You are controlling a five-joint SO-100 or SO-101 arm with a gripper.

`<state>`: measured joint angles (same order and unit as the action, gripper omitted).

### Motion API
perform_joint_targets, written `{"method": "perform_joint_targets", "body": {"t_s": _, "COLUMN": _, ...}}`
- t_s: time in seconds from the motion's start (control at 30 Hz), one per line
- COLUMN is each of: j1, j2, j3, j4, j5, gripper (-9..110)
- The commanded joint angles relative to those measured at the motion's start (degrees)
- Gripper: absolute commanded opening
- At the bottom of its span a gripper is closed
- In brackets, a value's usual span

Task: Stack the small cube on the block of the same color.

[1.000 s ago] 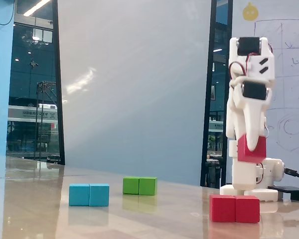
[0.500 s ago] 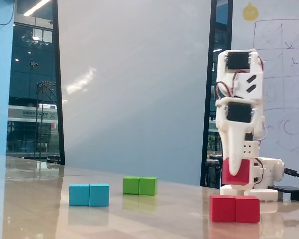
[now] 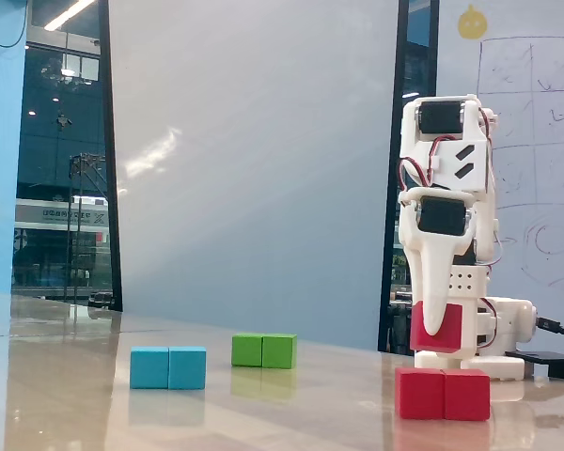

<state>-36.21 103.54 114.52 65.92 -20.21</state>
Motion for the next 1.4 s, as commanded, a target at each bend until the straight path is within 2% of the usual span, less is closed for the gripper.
{"method": "perform_joint_targets", "body": {"t_s": 0.0, "j1": -0.26, "j2": 0.79, "j3": -1.85, "j4": -1.23, "j5": -0.35, "gripper": 11}}
{"method": "perform_joint_targets", "body": {"t_s": 0.27, "j1": -0.35, "j2": 0.88, "j3": -1.49, "j4": -1.23, "j5": -0.35, "gripper": 11}}
{"method": "perform_joint_targets", "body": {"t_s": 0.6, "j1": -0.35, "j2": 0.88, "j3": -1.41, "j4": -1.23, "j5": -0.26, "gripper": 21}}
{"method": "perform_joint_targets", "body": {"t_s": 1.13, "j1": 0.44, "j2": 2.11, "j3": -1.49, "j4": -0.88, "j5": -0.26, "gripper": 21}}
{"method": "perform_joint_targets", "body": {"t_s": 1.37, "j1": 3.34, "j2": 9.84, "j3": -1.49, "j4": -0.09, "j5": -0.7, "gripper": 21}}
